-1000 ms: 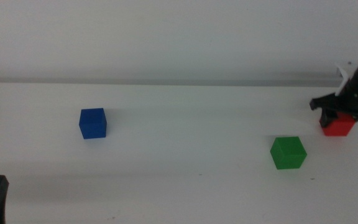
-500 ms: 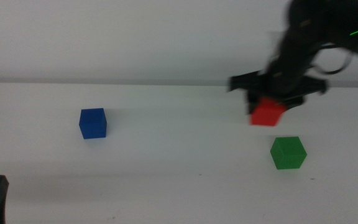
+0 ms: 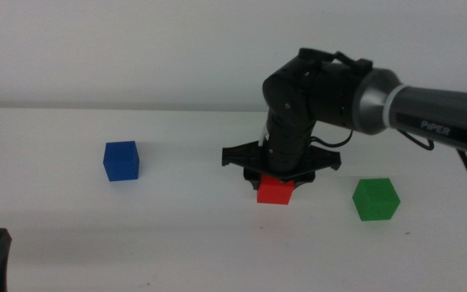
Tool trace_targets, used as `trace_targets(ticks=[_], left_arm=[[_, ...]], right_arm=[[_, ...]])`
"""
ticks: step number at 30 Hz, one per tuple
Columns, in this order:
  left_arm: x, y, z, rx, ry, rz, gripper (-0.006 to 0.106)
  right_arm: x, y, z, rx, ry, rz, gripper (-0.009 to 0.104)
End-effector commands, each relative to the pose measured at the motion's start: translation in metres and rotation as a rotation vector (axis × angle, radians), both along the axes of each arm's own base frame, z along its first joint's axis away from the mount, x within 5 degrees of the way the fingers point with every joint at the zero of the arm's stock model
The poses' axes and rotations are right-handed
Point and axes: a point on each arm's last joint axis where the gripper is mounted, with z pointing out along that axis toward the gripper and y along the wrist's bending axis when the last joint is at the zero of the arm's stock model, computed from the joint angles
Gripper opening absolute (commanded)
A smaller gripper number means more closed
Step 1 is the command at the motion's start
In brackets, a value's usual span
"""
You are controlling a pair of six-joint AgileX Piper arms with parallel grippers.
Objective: Stack red cubes first, then green, then blue cubes in a specific spot.
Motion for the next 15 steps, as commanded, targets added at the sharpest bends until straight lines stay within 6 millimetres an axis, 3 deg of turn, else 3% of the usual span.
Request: trace_targets(ticks=[1, 15], left_arm=[[-0.001, 0.0, -0.01, -0.016, -0.019, 0.001, 0.094], [-0.001, 0.0, -0.01, -0.016, -0.019, 0.001, 0.094]], right_arm=[[-0.001, 0.006, -0.002, 0.009, -0.008, 0.006, 0.017], [-0.008, 0.021, -0.027, -0.035, 0.023, 0.049, 0.017]])
